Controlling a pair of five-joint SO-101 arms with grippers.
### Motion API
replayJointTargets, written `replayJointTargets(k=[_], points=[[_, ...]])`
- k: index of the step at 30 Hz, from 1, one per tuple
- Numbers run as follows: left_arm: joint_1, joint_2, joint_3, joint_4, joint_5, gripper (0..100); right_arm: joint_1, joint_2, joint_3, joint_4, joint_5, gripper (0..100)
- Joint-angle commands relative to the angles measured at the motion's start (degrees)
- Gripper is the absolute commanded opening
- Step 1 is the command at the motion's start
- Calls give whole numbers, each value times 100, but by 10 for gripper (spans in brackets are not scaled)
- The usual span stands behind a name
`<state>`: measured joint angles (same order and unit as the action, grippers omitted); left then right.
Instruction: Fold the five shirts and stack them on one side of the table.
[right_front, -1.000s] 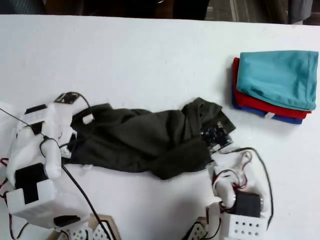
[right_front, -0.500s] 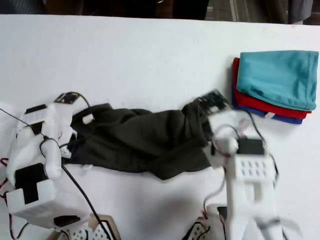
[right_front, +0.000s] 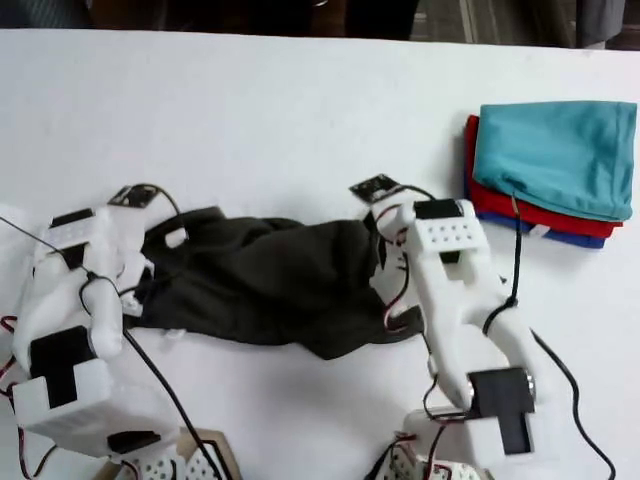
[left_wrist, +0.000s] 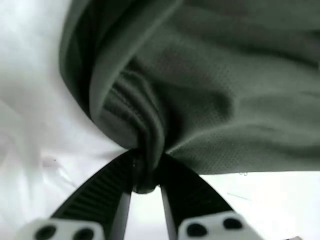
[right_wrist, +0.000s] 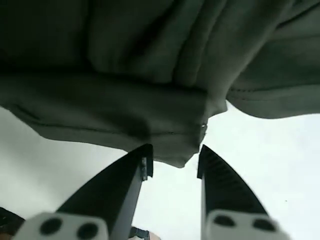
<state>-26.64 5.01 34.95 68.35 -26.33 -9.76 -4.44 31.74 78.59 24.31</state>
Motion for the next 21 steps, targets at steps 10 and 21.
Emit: replayJointTargets(k=[10, 21], points=[[167, -9, -31, -273, 70, 26, 233, 690, -255, -303, -44, 144], [167, -18, 66, -527, 70, 26, 242, 673, -273, -303, -44, 19]])
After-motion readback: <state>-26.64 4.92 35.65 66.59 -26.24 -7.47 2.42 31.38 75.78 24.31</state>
